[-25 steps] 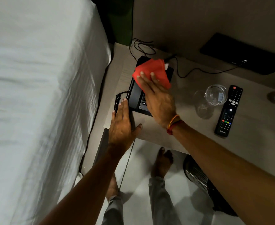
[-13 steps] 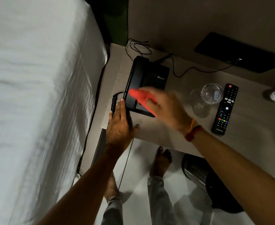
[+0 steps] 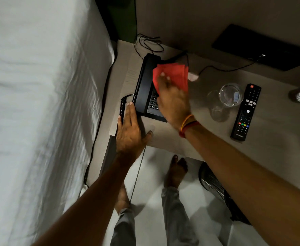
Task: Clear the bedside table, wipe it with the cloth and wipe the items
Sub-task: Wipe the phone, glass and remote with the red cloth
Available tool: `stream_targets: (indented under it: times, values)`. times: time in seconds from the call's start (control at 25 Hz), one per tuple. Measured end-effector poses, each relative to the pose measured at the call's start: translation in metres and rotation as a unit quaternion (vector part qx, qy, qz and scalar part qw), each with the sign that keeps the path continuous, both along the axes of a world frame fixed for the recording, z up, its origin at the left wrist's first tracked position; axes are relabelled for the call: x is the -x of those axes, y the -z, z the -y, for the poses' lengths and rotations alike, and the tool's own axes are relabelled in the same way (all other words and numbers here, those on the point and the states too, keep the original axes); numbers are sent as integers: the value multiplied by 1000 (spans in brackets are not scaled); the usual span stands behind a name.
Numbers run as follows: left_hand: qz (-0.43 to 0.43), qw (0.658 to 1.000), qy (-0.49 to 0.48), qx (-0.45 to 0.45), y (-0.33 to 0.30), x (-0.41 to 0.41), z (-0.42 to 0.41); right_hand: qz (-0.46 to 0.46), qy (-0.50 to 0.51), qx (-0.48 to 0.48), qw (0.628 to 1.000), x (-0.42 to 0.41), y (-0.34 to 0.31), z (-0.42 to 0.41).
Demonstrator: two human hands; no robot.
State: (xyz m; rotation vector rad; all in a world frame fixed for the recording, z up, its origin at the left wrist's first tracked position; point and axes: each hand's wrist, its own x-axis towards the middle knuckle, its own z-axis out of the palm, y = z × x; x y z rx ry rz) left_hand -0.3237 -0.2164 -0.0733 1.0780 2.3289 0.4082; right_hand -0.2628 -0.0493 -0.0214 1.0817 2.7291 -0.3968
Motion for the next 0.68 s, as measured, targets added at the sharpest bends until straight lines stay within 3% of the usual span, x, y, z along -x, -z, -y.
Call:
stream_targets:
  times: [0.12, 0.24, 0.28, 0.36, 0.44, 0.52, 0.6, 0.68]
  values:
    - [-5, 1000, 6, 7, -2, 1, 0, -6, -54, -82, 995, -13, 7, 30]
    - [-15, 999, 29, 9, -6, 2, 1, 77, -151, -55, 984, -31, 10, 47]
    - [-15, 999, 37, 9, -7, 2, 2, 59, -161, -41, 984, -38, 8, 47]
    - [3, 1000, 27, 8, -11, 4, 0, -65, -76, 40, 994, -50, -2, 39]
    - [17, 1000, -11, 2, -17, 4, -6, -189, 72, 147, 968, -59, -13, 23]
    - [-25, 999, -31, -26, -25, -1, -17, -294, 227, 261, 891, -70, -23, 5]
    - [-74, 995, -1, -69, -31, -13, -38, -396, 375, 329, 771, -87, -39, -16]
    - [-62, 992, 61, -92, -33, -32, -64, -470, 465, 350, 663, -116, -59, -39]
